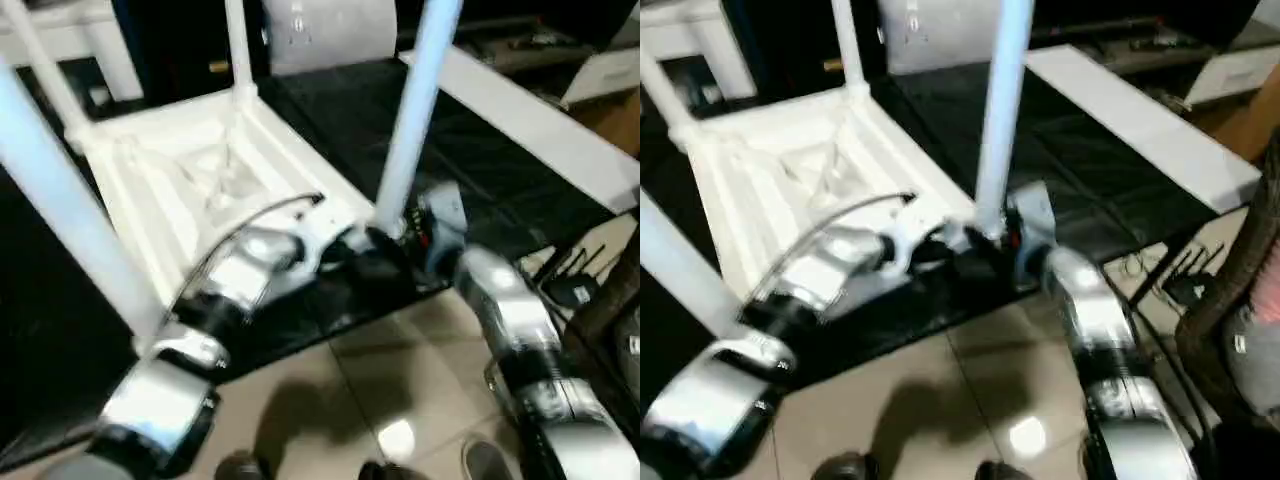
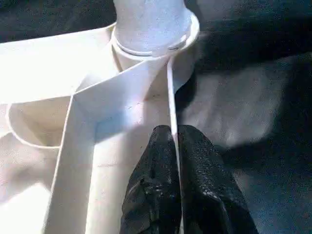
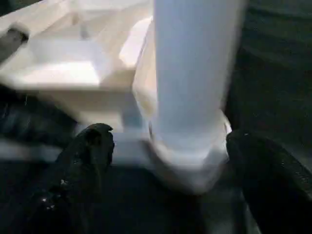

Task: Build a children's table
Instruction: Rotate leg to tighten

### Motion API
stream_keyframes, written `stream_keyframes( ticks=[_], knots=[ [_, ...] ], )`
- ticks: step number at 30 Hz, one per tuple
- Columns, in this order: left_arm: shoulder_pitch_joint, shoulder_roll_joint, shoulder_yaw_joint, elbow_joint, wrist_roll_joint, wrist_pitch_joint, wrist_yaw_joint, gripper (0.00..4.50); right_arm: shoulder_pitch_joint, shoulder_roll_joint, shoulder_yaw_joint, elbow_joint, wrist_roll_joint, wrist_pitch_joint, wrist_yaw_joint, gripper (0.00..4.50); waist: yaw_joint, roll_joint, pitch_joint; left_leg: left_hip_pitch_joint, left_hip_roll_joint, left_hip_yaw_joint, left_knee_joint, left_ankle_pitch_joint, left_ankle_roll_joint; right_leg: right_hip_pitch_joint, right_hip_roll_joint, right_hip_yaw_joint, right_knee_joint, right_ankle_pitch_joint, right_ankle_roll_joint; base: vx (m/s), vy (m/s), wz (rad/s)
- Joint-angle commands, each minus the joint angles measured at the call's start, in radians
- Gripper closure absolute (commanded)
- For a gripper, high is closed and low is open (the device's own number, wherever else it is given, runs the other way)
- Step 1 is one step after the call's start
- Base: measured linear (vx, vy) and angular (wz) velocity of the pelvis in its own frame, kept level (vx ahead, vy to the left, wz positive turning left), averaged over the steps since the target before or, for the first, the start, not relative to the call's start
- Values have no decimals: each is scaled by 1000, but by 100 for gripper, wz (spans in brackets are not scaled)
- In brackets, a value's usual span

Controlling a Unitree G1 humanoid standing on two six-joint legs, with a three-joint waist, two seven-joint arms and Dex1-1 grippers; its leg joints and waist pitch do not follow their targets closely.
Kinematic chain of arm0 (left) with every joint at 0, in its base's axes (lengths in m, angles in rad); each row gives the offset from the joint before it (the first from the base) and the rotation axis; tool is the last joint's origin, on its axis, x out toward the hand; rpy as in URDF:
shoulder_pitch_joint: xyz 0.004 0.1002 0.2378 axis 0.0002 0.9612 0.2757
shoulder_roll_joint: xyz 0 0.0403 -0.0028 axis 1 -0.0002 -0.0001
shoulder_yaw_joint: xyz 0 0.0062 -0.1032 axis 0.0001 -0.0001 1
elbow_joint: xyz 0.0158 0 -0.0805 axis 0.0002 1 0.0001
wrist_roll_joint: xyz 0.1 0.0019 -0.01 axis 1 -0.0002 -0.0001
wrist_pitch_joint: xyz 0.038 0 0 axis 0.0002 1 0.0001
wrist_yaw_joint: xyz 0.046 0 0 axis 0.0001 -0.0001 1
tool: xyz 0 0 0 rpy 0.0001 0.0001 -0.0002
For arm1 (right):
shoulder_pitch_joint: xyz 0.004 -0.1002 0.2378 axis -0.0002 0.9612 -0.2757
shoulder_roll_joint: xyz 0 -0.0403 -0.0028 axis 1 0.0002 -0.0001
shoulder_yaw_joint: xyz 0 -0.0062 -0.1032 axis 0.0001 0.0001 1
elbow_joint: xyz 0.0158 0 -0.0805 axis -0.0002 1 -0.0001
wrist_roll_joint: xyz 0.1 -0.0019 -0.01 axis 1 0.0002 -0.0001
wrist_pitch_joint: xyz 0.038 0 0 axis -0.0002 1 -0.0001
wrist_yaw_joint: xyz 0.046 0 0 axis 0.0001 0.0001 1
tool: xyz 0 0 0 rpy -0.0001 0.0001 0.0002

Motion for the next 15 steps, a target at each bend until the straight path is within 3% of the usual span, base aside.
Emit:
stream_keyframes(
  ticks=[1, 2, 5, 6, 9, 10, 11, 14, 15],
  knots=[
    [-44, 20, -15, 21, 29, -62, -7, 450, 28, -28, -3, -106, 25, 24, 28, 6, 5, -1, -92, 19, 26, -8, -62, -216, 63, 65, -66, 57, -79, -287, -167, 0, 0, 0],
    [-55, 37, -18, 43, 36, -85, -9, 450, 65, -45, -5, -164, 39, 43, 43, 6, 5, 2, -89, 19, 26, -9, -64, -233, 58, 65, -65, 57, -82, -309, -158, 0, 0, 0],
    [-80, 72, -17, 89, 42, -132, -13, 450, 139, -77, -3, -282, 57, 87, 68, 6, 10, -4, -88, 22, 26, -11, -67, -260, 55, 65, -65, 57, -88, -338, -136, 0, 0, 0],
    [-80, 72, -17, 89, 42, -132, -13, 450, 139, -77, -3, -282, 57, 87, 68, 6, 6, -1, -85, 18, 25, -12, -69, -266, 54, 66, -65, 57, -89, -346, -134, 0, 0, 0],
    [-115, 100, 24, 164, 18, -244, -1, 450, 205, -81, -25, -408, 69, 177, 15, 6, 2, -14, -83, 13, 17, -11, -67, -256, 51, 66, -64, 54, -99, -401, -102, 0, 0, 0],
    [-119, 101, 41, 169, 6, -262, 10, 450, 205, -73, -30, -420, 68, 174, -4, 6, 4, -11, -84, 15, 17, -12, -67, -253, 49, 66, -65, 53, -97, -406, -100, 0, 0, 0],
    [-122, 102, 49, 170, 0, -270, 20, 407, 204, -69, -33, -425, 67, 169, -13, 0, -1, -10, -87, 12, 18, -13, -66, -243, 46, 66, -67, 52, -93, -396, -104, 0, 0, 0],
    [-118, 82, 113, 154, -70, -281, 44, 395, 202, -35, -47, -447, 66, 188, -86, 0, -4, -7, -86, 16, 23, -12, -66, -239, 45, 59, -69, 55, -89, -364, -132, 0, 0, 0],
    [-109, 69, 143, 137, -106, -284, 58, 395, 204, -19, -49, -462, 66, 203, -118, 0, -4, -15, -81, 16, 24, -11, -65, -229, 47, 58, -68, 56, -84, -339, -150, 0, 0, 0]
  ],
)
